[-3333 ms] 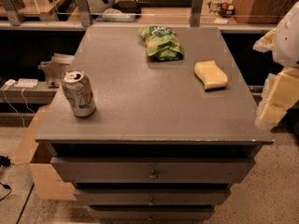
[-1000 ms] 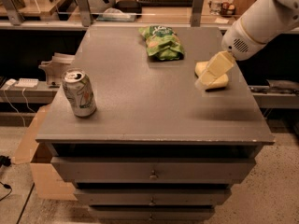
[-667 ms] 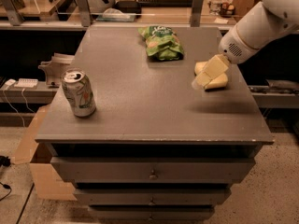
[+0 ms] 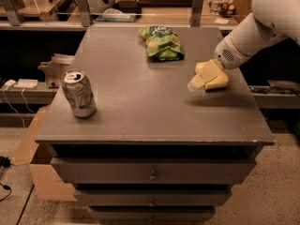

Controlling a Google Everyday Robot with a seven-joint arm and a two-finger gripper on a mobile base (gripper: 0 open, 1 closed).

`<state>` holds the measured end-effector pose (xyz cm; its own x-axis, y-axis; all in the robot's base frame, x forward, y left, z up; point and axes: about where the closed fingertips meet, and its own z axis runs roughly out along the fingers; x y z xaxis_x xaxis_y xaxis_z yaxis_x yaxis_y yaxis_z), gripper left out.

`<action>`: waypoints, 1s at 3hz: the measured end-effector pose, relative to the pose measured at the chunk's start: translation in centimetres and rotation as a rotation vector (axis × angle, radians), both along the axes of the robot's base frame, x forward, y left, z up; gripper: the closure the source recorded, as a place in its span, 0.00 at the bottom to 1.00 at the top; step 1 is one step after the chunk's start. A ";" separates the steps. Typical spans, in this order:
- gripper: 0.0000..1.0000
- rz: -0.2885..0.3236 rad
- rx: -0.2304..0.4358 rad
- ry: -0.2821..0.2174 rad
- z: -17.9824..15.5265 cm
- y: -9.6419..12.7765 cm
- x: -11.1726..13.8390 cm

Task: Move sponge near 7up can

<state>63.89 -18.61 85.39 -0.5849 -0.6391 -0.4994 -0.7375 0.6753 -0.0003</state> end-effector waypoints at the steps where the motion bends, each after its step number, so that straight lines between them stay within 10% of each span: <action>1: 0.16 -0.007 0.009 0.009 -0.6 0.2 0.3; 3: 0.70 0.010 0.047 0.019 -1.8 1.0 0.2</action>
Offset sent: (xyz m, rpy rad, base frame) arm 0.0044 0.0070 -0.0154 0.0485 0.0154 -0.0044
